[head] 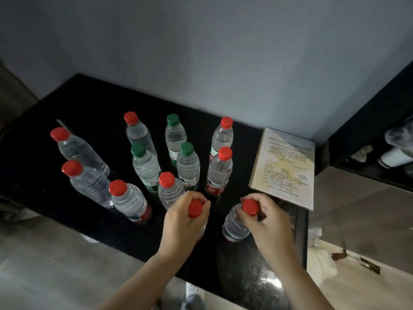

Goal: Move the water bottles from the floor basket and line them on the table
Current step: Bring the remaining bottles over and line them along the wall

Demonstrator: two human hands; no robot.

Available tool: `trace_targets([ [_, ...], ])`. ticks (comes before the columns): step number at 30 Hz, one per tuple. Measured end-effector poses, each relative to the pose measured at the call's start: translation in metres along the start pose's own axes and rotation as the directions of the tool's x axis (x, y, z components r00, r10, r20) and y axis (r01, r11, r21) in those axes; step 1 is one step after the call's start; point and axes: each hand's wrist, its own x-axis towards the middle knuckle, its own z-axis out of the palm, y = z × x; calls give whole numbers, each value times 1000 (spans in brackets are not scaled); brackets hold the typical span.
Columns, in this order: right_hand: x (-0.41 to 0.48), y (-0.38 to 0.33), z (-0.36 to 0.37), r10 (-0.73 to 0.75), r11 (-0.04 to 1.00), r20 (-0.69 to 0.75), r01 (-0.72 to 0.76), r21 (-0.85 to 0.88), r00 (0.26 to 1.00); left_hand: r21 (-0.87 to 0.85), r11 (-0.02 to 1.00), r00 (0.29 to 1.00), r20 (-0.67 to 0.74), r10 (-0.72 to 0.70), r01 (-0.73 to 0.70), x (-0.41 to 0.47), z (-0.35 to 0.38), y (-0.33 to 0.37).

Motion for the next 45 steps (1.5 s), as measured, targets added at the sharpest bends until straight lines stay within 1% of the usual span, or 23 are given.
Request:
trace_targets([
  [3,-1,0,1,11,1000,-21,-11,-24,1000,10,1000,998,62,20,-21,0,4,-7],
  [11,-9,-2,2,47,993,-17,-49,-111,999,31,998,987,149,55,-60,3,-5,-13],
  [14,-8,-9,-2,72,982,8,-69,-175,997,80,994,978,199,56,-73,3,-10,-11],
  [17,-4,-21,-10,62,960,23,-53,-275,998,144,988,966,258,25,-63,7,-16,-8],
  [21,2,-48,-18,6,917,16,1,-400,1000,231,958,933,351,78,-167,13,-33,3],
  [23,4,-63,-17,-35,888,35,47,-457,999,268,935,904,413,107,-233,16,-49,11],
  [26,8,-89,-9,-57,842,79,90,-532,995,341,879,858,495,135,-335,19,-82,21],
  [28,10,-107,1,-76,818,107,124,-561,991,386,838,853,496,163,-385,22,-108,24],
  [30,13,-126,14,-92,809,134,152,-568,987,430,808,863,471,180,-403,28,-138,25],
  [38,24,-197,82,-173,805,145,225,-549,974,539,770,921,356,158,-341,56,-251,2],
  [41,30,-213,106,-178,803,160,237,-546,971,541,780,932,333,145,-315,68,-275,-7],
  [45,41,-225,122,-169,809,192,247,-533,967,543,783,934,332,132,-304,84,-285,-12],
])
